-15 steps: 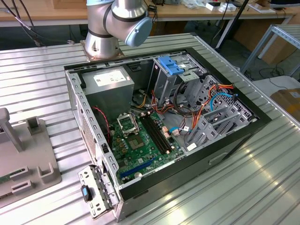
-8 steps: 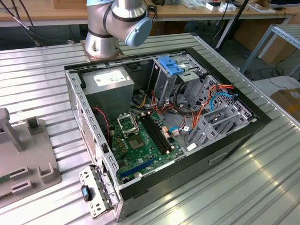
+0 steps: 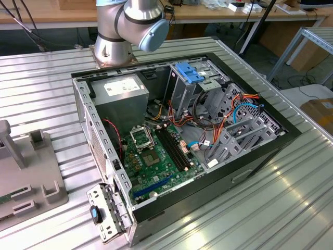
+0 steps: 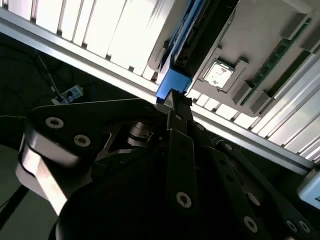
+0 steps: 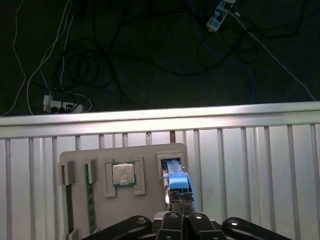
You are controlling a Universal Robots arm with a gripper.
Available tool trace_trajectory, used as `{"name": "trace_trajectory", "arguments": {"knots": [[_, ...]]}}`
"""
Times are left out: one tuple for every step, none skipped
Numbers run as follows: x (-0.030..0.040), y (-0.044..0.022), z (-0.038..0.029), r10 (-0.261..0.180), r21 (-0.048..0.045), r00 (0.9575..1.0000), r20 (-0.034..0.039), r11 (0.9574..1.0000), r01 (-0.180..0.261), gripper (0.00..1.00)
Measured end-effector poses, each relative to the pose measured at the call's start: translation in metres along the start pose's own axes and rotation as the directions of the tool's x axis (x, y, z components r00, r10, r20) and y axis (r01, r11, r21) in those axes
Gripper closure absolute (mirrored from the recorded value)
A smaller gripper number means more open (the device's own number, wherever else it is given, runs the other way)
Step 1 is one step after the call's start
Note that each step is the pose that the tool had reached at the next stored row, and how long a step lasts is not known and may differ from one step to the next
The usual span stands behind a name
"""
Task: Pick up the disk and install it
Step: 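Pick up the disk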
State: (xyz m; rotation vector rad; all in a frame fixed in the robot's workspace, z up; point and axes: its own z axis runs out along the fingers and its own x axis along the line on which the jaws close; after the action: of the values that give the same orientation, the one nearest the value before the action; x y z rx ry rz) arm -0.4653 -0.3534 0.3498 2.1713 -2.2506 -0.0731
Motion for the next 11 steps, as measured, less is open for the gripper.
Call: {"name": "trace_trajectory", "arguments": {"knots": [[-0.0001,-0.0002,0.0001,-0.023,-0.0006,0.9997,-0.001,0.9997,0.023,0.89],[-0.0001,-0.0005,0.0001,-0.043,-0.0009,0.9991,-0.0018,0.9991,0.043,0.89],[0.0,-0.0006,0.0001,-0.053,-0.0009,0.9986,-0.0023,0.9986,0.053,0.89],[0.0,-0.0006,0.0002,-0.057,-0.0003,0.9984,-0.0024,0.9984,0.057,0.89],[0.0,-0.0006,0.0002,-0.057,-0.0003,0.9984,-0.0024,0.9984,0.057,0.89],[-0.0001,-0.0006,0.0001,-0.057,-0.0003,0.9984,-0.0024,0.9984,0.057,0.89],[-0.0001,-0.0007,0.0001,-0.057,-0.0003,0.9984,-0.0024,0.9984,0.057,0.89],[-0.0002,-0.0014,-0.0001,-0.058,-0.0005,0.9983,-0.0026,0.9983,0.058,0.89],[-0.0002,-0.0024,0.0,-0.059,-0.0005,0.9983,-0.0026,0.9983,0.059,0.89],[-0.0002,-0.0037,0.0,-0.06,-0.0003,0.9982,-0.0025,0.9982,0.06,0.89],[-0.0003,-0.0051,-0.0001,-0.062,-0.0004,0.9981,-0.0024,0.9981,0.062,0.89]]}}
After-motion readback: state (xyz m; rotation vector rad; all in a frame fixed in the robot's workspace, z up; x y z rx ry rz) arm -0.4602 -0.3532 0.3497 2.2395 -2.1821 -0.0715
